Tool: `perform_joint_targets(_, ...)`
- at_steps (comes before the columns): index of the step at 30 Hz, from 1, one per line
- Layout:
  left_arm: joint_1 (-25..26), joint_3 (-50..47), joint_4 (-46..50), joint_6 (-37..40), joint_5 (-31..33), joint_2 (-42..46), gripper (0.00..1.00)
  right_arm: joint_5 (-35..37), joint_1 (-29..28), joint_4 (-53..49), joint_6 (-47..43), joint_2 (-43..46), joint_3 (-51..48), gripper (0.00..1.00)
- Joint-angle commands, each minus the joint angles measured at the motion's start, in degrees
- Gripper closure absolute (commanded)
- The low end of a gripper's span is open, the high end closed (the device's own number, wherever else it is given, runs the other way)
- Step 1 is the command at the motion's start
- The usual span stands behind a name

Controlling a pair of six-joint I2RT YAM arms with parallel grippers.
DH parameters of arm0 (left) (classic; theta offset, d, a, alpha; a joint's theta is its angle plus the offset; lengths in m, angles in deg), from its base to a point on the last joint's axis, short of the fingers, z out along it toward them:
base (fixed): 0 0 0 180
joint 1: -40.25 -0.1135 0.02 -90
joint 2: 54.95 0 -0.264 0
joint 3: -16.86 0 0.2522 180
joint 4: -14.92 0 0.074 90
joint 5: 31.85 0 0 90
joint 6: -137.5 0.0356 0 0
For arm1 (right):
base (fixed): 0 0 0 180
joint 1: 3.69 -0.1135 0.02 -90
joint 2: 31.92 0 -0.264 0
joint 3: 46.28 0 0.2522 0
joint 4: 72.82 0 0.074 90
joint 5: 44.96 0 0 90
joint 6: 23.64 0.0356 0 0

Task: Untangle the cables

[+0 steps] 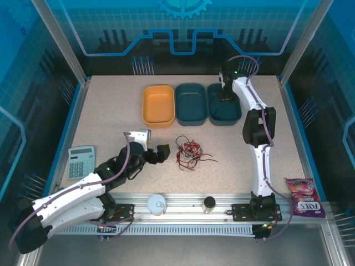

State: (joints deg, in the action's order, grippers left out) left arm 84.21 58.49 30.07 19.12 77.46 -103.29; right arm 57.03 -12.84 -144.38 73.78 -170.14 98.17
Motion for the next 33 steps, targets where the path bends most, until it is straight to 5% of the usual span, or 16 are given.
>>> perform_joint_targets(1, -0.5, 0.0, 0.1, -0.9, 0.3, -1.0, 0.01, 1.4, 0.8, -1.9, -0.4, 4.6, -1.9, 0.64)
perform_joint_targets(11, -0.9, 2.5, 1.3, -2.8, -0.4, -4.7, 0.01, -1.9, -1.6, 4.8, 4.8, 25.7, -21.5, 0.59)
perform_joint_targets(19, -3.5, 4.0, 4.1, -8.0, -2.7, -8.6, 0.01, -3.6, -12.5, 11.8, 8.9, 43.9, -41.7, 0.54)
perform_joint_targets(33, -9.4, 1.4, 4.0, -14.2, -8.0, -10.7, 0.01, -7.7, -29.6, 12.7, 16.4, 46.7, -50.6, 0.56)
